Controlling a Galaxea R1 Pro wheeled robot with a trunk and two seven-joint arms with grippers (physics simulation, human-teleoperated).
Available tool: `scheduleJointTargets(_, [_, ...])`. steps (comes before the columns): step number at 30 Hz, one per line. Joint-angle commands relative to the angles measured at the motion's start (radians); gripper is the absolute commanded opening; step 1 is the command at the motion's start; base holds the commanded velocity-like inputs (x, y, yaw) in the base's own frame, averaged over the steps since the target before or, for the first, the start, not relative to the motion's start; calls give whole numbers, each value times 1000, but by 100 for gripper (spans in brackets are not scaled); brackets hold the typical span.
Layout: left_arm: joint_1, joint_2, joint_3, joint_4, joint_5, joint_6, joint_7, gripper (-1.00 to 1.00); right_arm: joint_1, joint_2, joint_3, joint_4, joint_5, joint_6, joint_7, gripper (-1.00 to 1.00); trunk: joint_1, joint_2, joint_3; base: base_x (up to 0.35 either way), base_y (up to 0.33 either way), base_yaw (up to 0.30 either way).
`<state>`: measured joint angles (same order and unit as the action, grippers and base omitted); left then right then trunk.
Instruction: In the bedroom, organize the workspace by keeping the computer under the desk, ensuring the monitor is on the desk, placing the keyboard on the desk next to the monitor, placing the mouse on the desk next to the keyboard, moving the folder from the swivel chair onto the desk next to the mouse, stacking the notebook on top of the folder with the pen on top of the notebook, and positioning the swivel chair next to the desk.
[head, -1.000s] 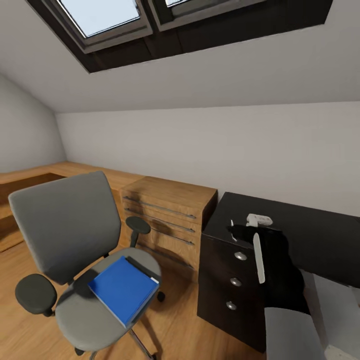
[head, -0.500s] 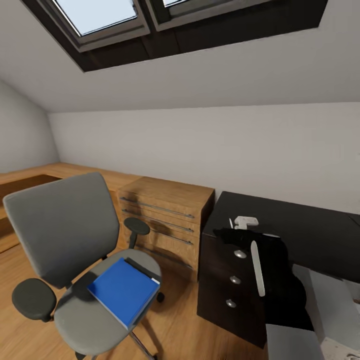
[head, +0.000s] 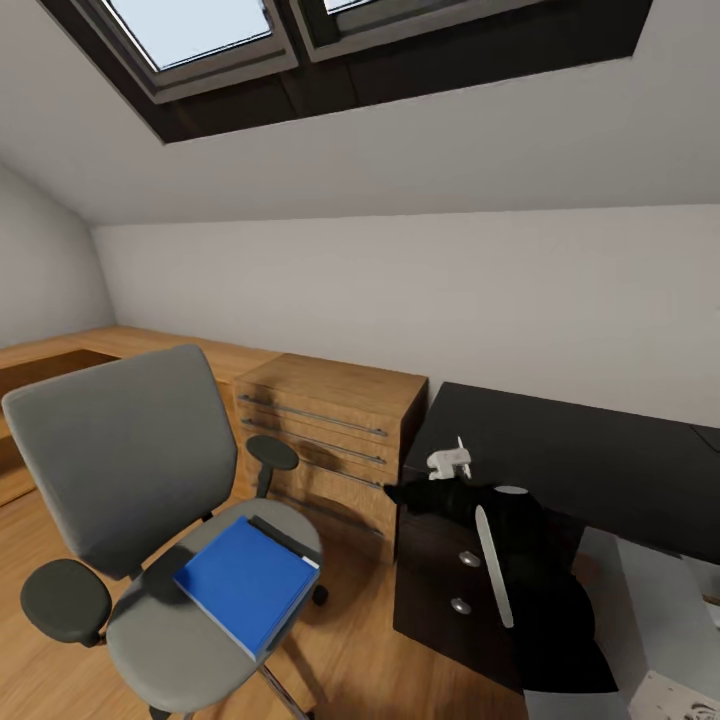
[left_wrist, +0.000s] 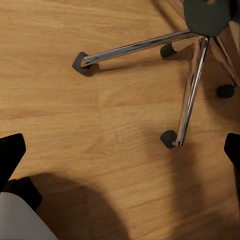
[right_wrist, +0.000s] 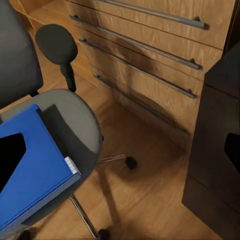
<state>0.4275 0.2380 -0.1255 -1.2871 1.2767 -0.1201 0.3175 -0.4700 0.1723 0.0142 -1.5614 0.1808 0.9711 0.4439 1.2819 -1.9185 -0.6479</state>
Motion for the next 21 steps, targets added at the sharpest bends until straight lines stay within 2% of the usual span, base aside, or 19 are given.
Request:
scheduleJointTargets(1, [1,2,-4,-4,9,-9,4,100,4,1,15,-1,12,3,11,100,0,0,-1,0,1,-1])
scheduleJointTargets(4, [1,1,-4,-6,8,-9,4,100,17,1,50,-2,13,2,14,100,0,0,-1,0,0,-12])
scheduleJointTargets(5, [2,1,-5,-3,6,-9,4,100,25,1,82,-2,14,1,15,100,0,0,-1,-73,0,-152])
scheduleJointTargets(16, [2,0,-8,-14,7,-9,3,100,32,1,113,3,16,-1,16,100,0,0,-1,-197,0,-138])
scheduleJointTargets(17, [2,2,-9,-51,7,-6,4,100,35,1,151,10,18,-5,15,100,0,0,0,-50,0,-129])
scheduleJointTargets(21, [1,5,-8,-131,7,3,27,100,40,1,196,15,19,-7,13,100,0,0,1,-25,0,-89])
